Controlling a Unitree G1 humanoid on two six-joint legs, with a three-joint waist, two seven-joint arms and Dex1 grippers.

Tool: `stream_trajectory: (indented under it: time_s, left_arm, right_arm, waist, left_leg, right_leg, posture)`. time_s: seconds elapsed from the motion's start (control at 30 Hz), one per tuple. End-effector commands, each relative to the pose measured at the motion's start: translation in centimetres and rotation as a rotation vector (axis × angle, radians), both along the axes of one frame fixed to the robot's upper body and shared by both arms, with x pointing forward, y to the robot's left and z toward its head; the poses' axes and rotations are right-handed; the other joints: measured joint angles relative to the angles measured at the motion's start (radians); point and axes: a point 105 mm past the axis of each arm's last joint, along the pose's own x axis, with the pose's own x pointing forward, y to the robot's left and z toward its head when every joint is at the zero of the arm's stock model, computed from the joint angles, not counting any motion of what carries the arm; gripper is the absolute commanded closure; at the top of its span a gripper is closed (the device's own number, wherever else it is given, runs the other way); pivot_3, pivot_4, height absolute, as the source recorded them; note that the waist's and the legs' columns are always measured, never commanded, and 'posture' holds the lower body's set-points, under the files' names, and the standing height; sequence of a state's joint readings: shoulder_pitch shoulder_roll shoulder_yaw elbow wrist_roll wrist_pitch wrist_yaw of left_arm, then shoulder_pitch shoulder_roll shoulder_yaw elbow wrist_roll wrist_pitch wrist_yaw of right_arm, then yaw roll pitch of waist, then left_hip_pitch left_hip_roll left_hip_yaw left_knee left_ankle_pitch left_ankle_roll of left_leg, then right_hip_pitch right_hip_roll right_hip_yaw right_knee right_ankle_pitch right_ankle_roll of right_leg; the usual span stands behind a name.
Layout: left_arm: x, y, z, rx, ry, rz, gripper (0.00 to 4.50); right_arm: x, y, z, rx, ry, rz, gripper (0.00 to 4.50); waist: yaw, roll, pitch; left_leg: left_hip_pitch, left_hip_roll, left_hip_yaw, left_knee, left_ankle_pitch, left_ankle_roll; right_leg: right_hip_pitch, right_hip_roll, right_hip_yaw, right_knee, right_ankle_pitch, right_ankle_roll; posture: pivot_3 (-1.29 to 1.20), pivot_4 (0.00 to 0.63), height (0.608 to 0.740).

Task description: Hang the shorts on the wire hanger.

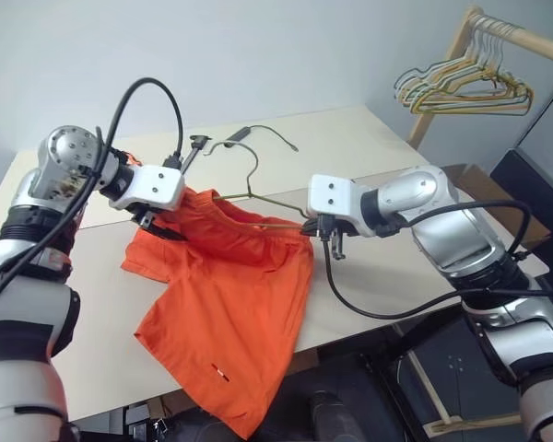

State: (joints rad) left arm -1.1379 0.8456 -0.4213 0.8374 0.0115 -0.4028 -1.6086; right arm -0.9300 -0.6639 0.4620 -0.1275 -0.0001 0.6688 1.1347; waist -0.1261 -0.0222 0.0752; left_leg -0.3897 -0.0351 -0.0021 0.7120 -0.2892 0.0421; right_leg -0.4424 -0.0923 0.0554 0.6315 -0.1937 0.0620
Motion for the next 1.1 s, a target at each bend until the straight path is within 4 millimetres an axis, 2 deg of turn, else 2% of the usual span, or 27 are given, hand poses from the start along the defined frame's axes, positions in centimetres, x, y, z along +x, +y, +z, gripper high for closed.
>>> stream_trajectory:
  time_s: [0.03,0.27,0.37,0.53,0.67,0.8,0.87,0.93,1.0,1.1]
  left_arm:
    - [0.4,-0.3,1.3,-0.02,-0.048,0.001,2.21]
    - [0.4,-0.9,1.4,-0.09,-0.035,0.014,4.47]
    - [0.5,-1.0,1.2,-0.113,-0.037,0.029,4.47]
    - [0.4,-1.4,1.6,-0.198,-0.014,0.066,4.5]
    - [0.0,-0.7,1.1,-0.229,0.018,0.111,4.5]
    - [-0.5,0.0,0.8,-0.249,0.045,0.151,4.5]
    - [-0.5,0.4,0.8,-0.27,0.054,0.184,4.5]
    - [-0.4,0.5,0.8,-0.281,0.058,0.205,4.5]
    - [-0.3,0.5,0.8,-0.286,0.057,0.217,4.5]
    - [-0.3,0.6,0.9,-0.3,0.06,0.231,4.5]
  right_arm:
    - [-0.1,0.5,1.7,0.013,-0.052,0.013,4.5]
    - [-0.3,0.6,1.6,0.018,-0.049,0.011,4.5]
    - [-0.4,0.4,1.5,0.013,-0.055,0.024,4.5]
    - [0.4,-1.0,1.7,0.029,-0.082,-0.062,3.01]
    - [1.3,-4.6,2.9,0.115,-0.085,-0.23,1.57]
    - [1.4,-8.4,3.7,0.185,-0.092,-0.378,0.15]
    - [1.2,-10.7,4.1,0.251,-0.078,-0.473,0.03]
    - [0.6,-12.0,3.7,0.303,-0.044,-0.516,0.03]
    - [-0.5,-12.2,2.6,0.36,0.019,-0.514,0.03]
    - [-2.0,-11.5,0.3,0.438,0.116,-0.478,0.03]
  waist:
    - [-0.002,0.0,0.0]
    - [-0.005,0.0,0.0]
    - [-0.011,0.0,0.0]
    - [-0.017,0.0,0.0]
    - [-0.021,0.0,0.0]
    - [-0.024,0.0,0.0]
    - [-0.025,0.0,0.0]
    - [-0.023,0.0,0.0]
    - [-0.021,0.0,0.0]
    - [-0.022,0.0,0.0]
  left_leg:
    - [-0.001,0.0,0.0,0.001,0.0,0.0]
    - [-0.001,0.0,0.0,0.001,-0.001,0.001]
    - [-0.001,0.0,0.0,0.001,-0.001,0.001]
    - [-0.001,-0.001,-0.001,0.002,-0.001,0.001]
    - [-0.001,-0.001,-0.001,0.002,-0.001,0.001]
    - [-0.001,-0.001,-0.001,0.002,-0.001,0.001]
    - [-0.001,-0.001,-0.001,0.002,-0.001,0.001]
    - [0.0,-0.001,-0.001,0.002,-0.001,0.002]
    - [0.0,-0.001,-0.001,0.002,-0.001,0.002]
    - [0.001,0.0,-0.001,0.002,-0.001,0.002]
  right_leg:
    - [0.0,0.0,0.0,0.0,0.0,0.0]
    - [0.0,-0.001,0.0,-0.001,0.001,0.002]
    - [0.0,-0.001,0.0,-0.001,0.001,0.002]
    - [0.0,-0.001,0.0,0.0,0.001,0.002]
    - [0.0,-0.002,0.0,0.0,0.001,0.002]
    - [0.0,-0.002,0.0,0.0,0.001,0.002]
    - [0.001,-0.002,0.0,0.0,0.001,0.002]
    - [0.001,-0.002,0.0,0.0,0.001,0.002]
    - [0.002,-0.002,0.0,-0.001,0.001,0.002]
    - [0.003,-0.001,0.0,-0.001,0.001,0.002]
  posture:
    - [-0.12,0.0,0.74]
    - [-0.13,0.0,0.74]
    - [-0.13,0.0,0.74]
    - [-0.13,0.0,0.74]
    - [-0.13,0.0,0.74]
    - [-0.14,0.016,0.74]
    - [-0.14,0.023,0.74]
    - [-0.14,0.029,0.74]
    - [-0.14,0.034,0.74]
    - [-0.13,0.036,0.74]
